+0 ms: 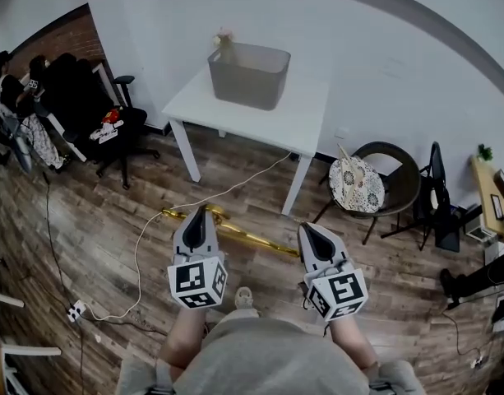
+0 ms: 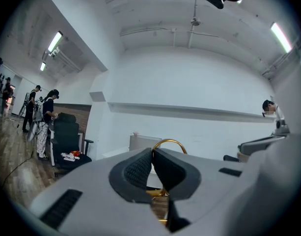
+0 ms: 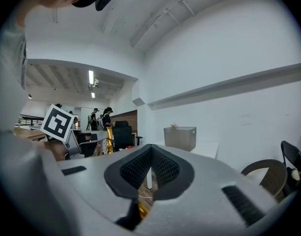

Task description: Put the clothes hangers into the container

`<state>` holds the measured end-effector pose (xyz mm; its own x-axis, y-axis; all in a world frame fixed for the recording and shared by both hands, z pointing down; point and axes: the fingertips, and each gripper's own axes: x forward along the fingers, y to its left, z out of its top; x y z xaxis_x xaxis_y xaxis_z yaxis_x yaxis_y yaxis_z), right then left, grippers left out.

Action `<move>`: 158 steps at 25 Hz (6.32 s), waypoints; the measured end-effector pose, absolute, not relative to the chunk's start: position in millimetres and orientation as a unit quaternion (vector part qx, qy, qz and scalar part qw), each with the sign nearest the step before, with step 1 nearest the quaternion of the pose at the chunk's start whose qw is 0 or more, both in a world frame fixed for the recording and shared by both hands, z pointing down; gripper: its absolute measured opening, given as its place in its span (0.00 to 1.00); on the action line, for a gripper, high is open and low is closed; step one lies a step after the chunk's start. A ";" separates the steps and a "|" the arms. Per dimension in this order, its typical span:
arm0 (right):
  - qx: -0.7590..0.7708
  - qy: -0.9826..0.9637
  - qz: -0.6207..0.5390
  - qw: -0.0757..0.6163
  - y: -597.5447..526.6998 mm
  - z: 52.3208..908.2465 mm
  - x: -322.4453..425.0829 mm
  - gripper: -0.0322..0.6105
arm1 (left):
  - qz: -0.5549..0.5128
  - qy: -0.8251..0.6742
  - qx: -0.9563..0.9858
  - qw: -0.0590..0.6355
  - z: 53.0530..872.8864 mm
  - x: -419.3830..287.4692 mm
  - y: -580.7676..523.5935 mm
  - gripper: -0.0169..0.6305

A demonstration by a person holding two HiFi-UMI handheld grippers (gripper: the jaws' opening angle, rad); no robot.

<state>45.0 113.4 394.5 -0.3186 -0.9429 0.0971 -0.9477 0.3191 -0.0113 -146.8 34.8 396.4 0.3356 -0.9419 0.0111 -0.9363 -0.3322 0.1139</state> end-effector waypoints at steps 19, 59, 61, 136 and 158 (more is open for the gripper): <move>0.596 -0.802 0.026 0.035 -34.5 393.1 27.2 0.05 | -0.031 -0.556 0.828 0.057 398.0 -156.8 -120.2 0.05; 0.558 -0.829 0.000 0.016 -325.4 368.7 135.1 0.05 | -0.056 -0.573 0.817 0.028 362.0 -38.0 -409.3 0.05; 0.557 -0.831 -0.001 0.016 -341.7 368.1 142.3 0.05 | -0.056 -0.573 0.817 0.028 360.0 -29.6 -428.1 0.05; 0.524 -0.850 0.043 0.035 -488.5 420.8 171.2 0.05 | 0.034 -0.615 0.782 0.094 429.6 -11.2 -664.6 0.06; 0.534 -0.843 0.044 0.033 -464.1 417.0 172.9 0.05 | 0.061 -0.615 0.780 0.094 455.2 -8.0 -633.8 0.07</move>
<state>172.9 -464.1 417.0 -0.4265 -0.8985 0.1038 -0.9044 0.4248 -0.0391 -8.0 -633.8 455.2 0.2349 -0.9488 0.2113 -0.9718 -0.2247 0.0713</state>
